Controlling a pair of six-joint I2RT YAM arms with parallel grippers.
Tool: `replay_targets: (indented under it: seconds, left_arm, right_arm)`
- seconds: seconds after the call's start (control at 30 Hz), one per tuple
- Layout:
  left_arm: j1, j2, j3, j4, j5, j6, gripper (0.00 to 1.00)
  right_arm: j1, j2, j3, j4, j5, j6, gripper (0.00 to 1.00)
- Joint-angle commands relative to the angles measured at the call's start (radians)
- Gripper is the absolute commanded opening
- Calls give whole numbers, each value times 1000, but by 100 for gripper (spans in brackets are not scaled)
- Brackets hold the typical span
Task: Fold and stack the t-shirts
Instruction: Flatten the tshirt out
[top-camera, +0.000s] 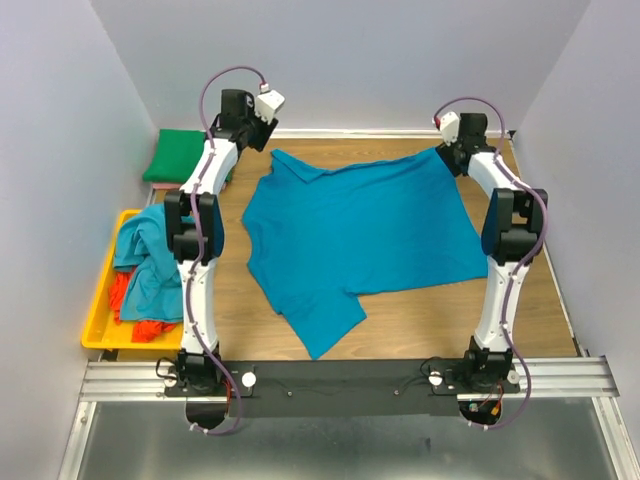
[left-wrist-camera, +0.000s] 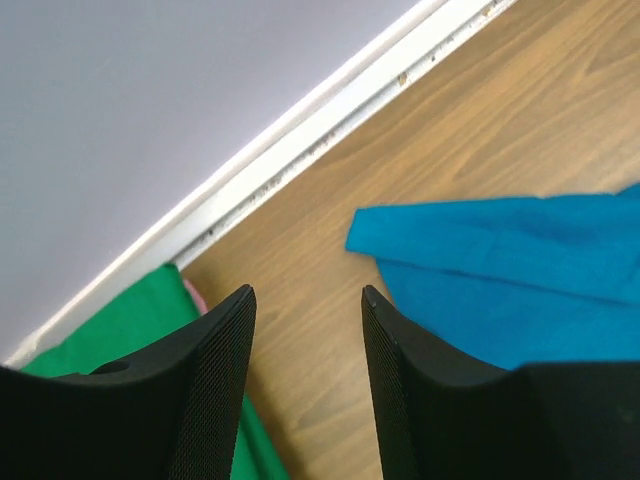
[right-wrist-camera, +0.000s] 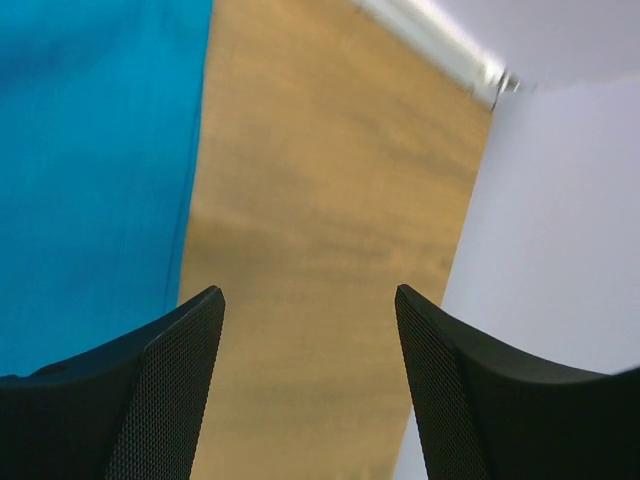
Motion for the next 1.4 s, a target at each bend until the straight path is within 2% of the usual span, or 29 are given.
replay_targets:
  seconds: [0.0,0.1,0.13,0.2,0.27,0.33,0.37,0.47,0.6,0.73,0.83,1.03,1.17,1.3,1.37]
  left_arm:
    - [8,-200,-157,-125,30,54,52]
    - [2,-334,-345,-333,128,170,40]
    - [2,-355,-384,-334,137,183,40]
    - [2,-424,-470,-441,183,249,37]
    - [-1,-478,-611,-517,217,303,37]
    - [-14,-570,-752,-547,234,372,36]
    - [-25,-599,-797,-561,228,387,35]
    - [-73,-723,-945,-546,199,418,35]
    - [-106,-743,-1082,-470,147,382,35]
    - [-116,-720,-1134,-418,99,374,31]
    - [-130,-701,-1185,-391,36,383,21]
    - [-131,-727,-1274,-401,-31,440,13]
    - [-131,-763,-1306,-470,-64,490,9]
    - [-131,-834,-1280,-571,-70,564,8]
    - [-131,-843,-1187,-620,-41,581,9]
  right_arm:
    - [4,-173,-80,-211,-35,43,76]
    - [2,-279,-184,-443,-139,54,73]
    - [2,-280,-184,-488,-140,54,73]
    - [2,-328,-258,-555,-195,52,67]
    - [2,-365,-340,-615,-216,46,57]
    - [2,-379,-387,-649,-218,43,50]
    - [2,-384,-407,-657,-218,41,44]
    - [2,-384,-470,-674,-247,40,38]
    - [2,-324,-509,-665,-267,61,29]
    - [2,-310,-551,-639,-238,60,26]
    - [2,-335,-617,-615,-189,46,26]
    - [2,-454,-778,-612,-141,40,26]
    - [2,-565,-879,-635,-121,34,26]
    - [2,-651,-843,-730,-184,58,27]
    - [2,-666,-772,-761,-209,70,28]
